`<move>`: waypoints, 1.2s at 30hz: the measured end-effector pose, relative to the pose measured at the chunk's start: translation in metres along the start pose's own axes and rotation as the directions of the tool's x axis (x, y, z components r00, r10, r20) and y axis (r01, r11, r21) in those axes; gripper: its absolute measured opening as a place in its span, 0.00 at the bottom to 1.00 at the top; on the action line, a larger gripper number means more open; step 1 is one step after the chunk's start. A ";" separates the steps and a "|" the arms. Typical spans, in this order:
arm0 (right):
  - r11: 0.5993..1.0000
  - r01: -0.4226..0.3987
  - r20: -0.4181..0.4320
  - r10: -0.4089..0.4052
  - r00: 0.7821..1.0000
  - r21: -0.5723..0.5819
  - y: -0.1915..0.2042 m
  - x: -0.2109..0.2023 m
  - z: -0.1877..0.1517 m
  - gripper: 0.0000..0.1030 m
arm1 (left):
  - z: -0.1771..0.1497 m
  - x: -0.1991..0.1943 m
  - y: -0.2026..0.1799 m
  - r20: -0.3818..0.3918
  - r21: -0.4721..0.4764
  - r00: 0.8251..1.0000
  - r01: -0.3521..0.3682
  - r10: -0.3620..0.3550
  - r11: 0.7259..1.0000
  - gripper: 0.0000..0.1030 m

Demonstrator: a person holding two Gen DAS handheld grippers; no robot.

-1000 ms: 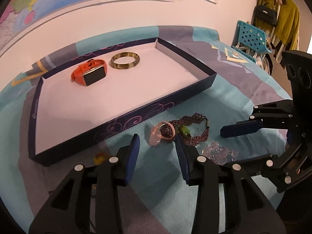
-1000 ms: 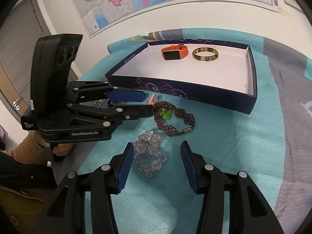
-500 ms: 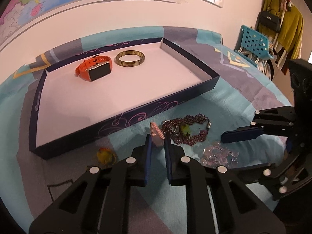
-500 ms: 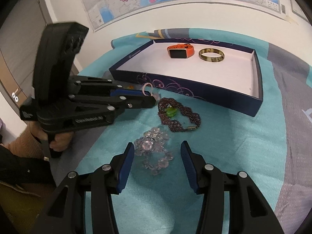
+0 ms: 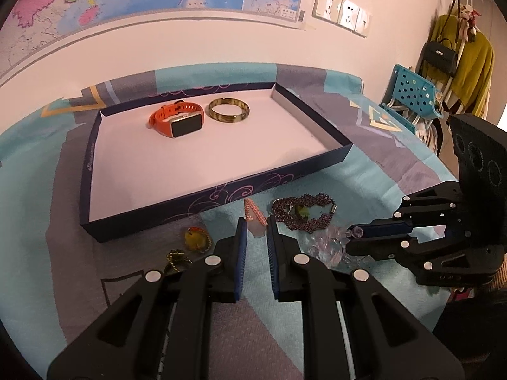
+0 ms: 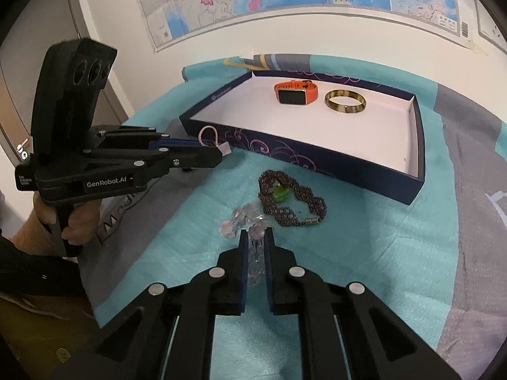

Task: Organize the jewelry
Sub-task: 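Carry the pink charm in the left gripper and crystal bracelet in the right gripper into the box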

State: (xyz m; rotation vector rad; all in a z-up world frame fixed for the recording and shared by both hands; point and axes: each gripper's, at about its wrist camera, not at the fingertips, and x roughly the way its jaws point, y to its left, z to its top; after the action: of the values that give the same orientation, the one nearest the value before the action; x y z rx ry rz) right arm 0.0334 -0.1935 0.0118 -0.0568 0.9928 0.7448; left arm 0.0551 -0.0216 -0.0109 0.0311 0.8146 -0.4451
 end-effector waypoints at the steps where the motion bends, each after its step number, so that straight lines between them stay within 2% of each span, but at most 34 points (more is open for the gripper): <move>1: 1.000 -0.009 0.006 0.009 1.000 0.005 0.000 -0.002 0.001 0.08 | 0.000 -0.002 0.001 0.005 -0.001 1.000 0.000 0.000 1.000 0.13; 11: 0.998 -0.066 0.114 0.063 0.991 0.025 0.001 -0.036 0.026 0.07 | 0.011 -0.024 0.007 0.058 -0.004 0.998 -0.011 0.011 1.000 0.13; 20: 0.999 -0.040 0.194 0.036 0.980 0.017 -0.005 -0.056 0.055 0.07 | 0.022 -0.033 0.008 0.090 0.006 0.996 -0.020 0.020 1.000 0.13; 30: 0.999 -0.009 0.235 0.002 0.972 0.031 -0.026 -0.050 0.092 0.07 | 0.041 -0.019 0.019 0.082 0.004 0.996 -0.038 0.037 0.999 0.13; 36: 0.999 -0.009 0.225 -0.002 0.974 0.049 -0.037 -0.037 0.110 0.07 | 0.050 -0.009 0.024 0.069 0.003 0.996 -0.051 0.050 0.999 0.13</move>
State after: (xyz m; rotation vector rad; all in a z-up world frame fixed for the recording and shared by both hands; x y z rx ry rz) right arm 0.1247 -0.2007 0.0923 0.0717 0.7944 0.7120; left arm 0.0947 -0.0061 0.0265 0.0402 0.7438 -0.3983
